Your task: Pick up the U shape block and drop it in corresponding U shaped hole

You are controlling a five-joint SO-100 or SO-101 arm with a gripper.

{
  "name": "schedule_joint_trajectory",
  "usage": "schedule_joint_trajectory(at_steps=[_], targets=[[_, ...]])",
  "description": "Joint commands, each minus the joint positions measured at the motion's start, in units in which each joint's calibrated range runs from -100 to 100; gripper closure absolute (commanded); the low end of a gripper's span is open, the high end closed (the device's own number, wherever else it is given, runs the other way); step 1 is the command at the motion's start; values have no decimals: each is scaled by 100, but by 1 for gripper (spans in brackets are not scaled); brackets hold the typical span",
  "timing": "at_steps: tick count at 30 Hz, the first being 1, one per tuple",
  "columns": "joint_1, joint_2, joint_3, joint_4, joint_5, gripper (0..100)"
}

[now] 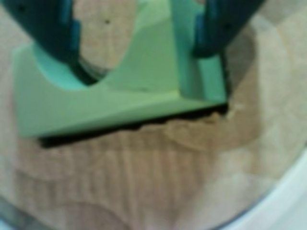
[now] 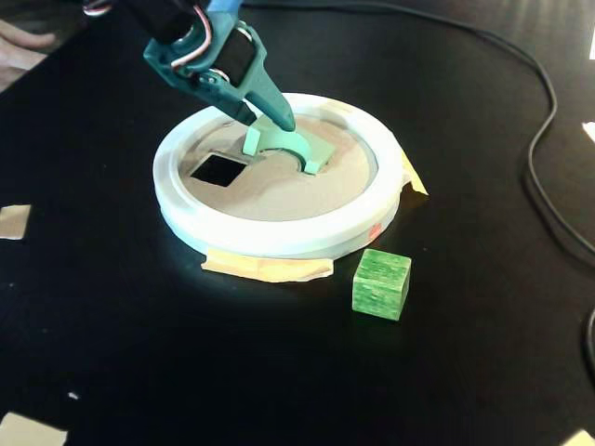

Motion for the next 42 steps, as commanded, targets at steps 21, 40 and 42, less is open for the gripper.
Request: schedule_joint_trajectory(at_steps=[21, 40, 42], targets=[[740, 245, 780, -1897, 190, 59], [678, -606, 1846, -2841, 156, 59], [603, -669, 1882, -2841, 156, 59]])
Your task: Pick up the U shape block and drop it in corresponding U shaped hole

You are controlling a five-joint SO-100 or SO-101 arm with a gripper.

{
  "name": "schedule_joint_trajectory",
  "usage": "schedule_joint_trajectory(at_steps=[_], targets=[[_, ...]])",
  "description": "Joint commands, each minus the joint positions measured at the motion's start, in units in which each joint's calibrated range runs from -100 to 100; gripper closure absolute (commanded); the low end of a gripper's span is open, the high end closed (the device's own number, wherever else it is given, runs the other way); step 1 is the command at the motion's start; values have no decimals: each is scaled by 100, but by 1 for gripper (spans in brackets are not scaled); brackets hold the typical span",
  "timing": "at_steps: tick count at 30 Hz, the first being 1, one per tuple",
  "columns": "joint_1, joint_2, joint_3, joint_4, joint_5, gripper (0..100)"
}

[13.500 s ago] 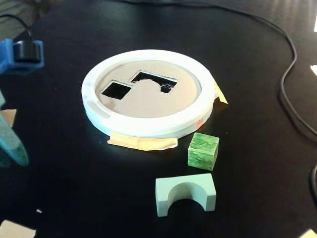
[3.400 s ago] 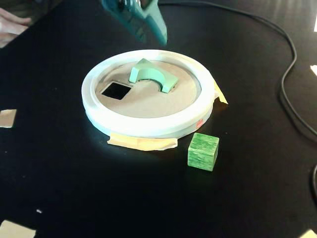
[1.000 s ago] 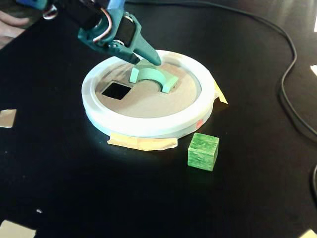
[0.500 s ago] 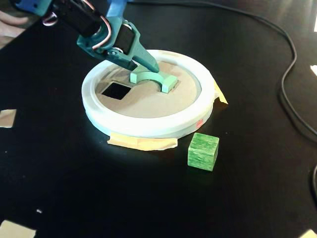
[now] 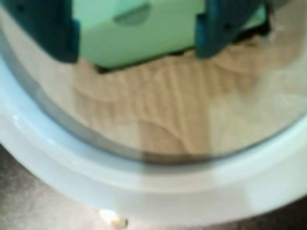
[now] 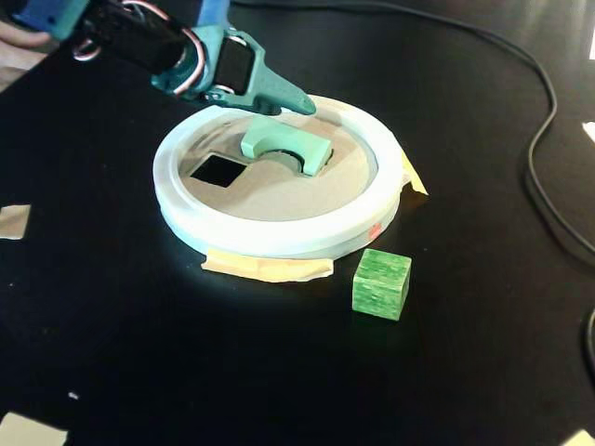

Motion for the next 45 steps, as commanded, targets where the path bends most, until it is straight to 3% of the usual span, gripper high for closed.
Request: schedule_joint_trajectory(at_steps=[1, 17, 26, 41, 45], targets=[[268, -490, 203, -47, 10, 59], [-606, -750, 668, -67, -10, 59], [-618, -795, 850, -158, -44, 60], [-368, -4001, 2653, -27, 39, 59], [356, -4530, 2790, -27, 503, 59]])
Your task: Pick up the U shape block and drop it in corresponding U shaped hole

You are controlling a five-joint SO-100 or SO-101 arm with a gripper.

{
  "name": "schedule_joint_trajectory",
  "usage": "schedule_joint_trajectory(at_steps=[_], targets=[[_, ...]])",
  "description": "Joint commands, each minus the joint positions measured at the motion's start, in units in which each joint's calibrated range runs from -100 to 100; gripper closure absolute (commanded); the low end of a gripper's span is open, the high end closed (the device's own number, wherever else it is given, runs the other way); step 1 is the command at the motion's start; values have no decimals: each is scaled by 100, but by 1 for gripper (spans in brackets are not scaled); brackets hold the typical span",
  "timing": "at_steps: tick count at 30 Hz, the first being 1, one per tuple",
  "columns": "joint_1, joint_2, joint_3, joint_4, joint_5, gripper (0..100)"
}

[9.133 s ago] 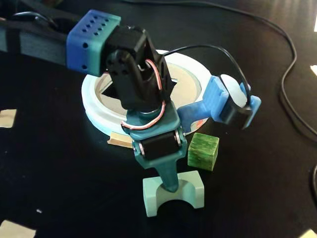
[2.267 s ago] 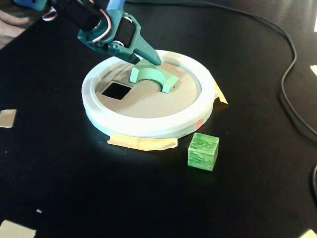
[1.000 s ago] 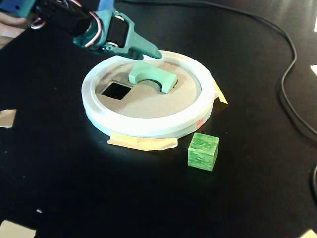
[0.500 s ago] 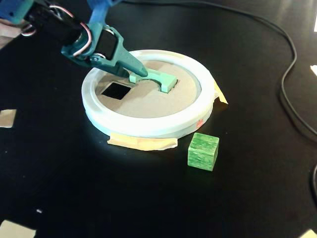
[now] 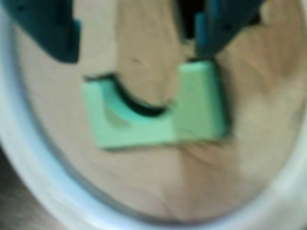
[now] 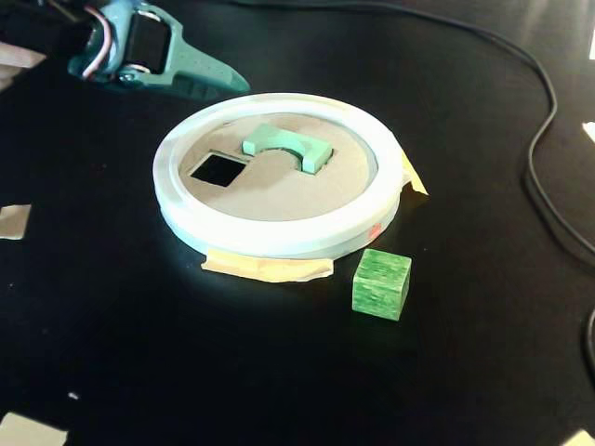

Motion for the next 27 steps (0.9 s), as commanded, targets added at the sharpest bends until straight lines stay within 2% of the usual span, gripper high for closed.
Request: schedule_joint_trajectory(at_steps=[1, 5, 10, 11, 14, 16, 21, 27], targets=[[1077, -1017, 37, -56, 689, 59], [1914, -1367, 37, 345, 1177, 59], [3349, -2110, 37, 2272, 1758, 59], [3736, -2370, 37, 2984, 1939, 59], [4236, -2755, 46, 4209, 2188, 61], [4386, -3006, 55, 5142, 2281, 61], [4398, -3642, 647, 6497, 2266, 61], [4398, -4555, 1504, 6627, 2286, 61]])
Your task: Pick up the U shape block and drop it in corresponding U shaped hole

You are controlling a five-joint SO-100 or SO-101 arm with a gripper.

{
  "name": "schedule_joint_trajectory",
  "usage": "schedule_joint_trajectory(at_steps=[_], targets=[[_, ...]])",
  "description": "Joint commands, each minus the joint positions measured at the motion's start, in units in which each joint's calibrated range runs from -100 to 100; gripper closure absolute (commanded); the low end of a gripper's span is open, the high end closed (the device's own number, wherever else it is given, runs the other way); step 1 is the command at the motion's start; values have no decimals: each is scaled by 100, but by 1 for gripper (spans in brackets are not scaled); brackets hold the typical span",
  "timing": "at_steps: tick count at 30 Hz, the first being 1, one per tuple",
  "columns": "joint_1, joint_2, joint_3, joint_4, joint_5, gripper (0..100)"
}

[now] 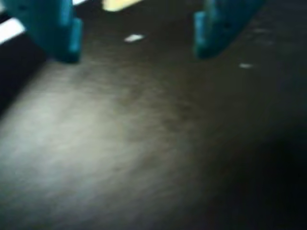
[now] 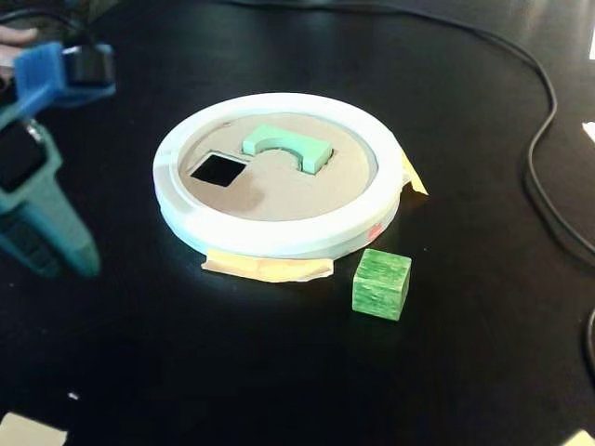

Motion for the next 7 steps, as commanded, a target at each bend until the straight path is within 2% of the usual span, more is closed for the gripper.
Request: schedule_joint_trajectory(at_steps=[1, 7], targets=[[62, -704, 408, 235, 29, 61], [38, -838, 581, 235, 34, 60]])
